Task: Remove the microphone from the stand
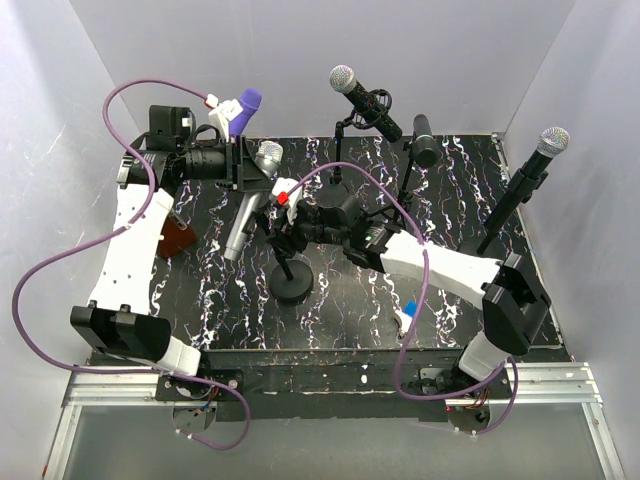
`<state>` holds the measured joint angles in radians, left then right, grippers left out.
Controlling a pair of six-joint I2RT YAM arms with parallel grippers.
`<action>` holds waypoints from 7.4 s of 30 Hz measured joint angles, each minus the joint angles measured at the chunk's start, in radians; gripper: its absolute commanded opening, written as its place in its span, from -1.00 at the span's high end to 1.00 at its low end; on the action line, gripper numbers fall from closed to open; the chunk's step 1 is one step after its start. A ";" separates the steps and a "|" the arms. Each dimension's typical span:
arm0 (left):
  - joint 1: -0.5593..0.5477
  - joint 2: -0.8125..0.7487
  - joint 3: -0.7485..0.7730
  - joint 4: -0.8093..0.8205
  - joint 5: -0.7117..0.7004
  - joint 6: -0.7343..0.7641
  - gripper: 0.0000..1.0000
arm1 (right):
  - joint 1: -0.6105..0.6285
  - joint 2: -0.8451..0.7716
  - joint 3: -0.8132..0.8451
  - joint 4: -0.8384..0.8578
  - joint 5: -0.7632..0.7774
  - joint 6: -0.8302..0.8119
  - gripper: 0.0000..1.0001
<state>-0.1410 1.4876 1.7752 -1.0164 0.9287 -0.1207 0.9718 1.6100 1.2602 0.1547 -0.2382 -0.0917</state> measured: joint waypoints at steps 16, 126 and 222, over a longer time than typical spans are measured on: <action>0.035 0.000 -0.006 0.000 0.021 -0.007 1.00 | -0.011 0.052 0.023 0.059 -0.060 0.011 0.05; 0.133 -0.313 -1.068 0.224 -1.055 0.511 -0.62 | -0.068 -0.336 0.041 -0.504 -0.003 -0.182 -0.71; -0.097 -0.798 -0.591 0.014 -0.187 0.623 0.59 | -0.161 0.325 0.375 -0.734 -0.575 0.354 -0.37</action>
<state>-0.2375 0.6899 1.1843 -1.0027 0.7418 0.5018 0.8112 1.9350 1.6348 -0.5793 -0.8135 0.2626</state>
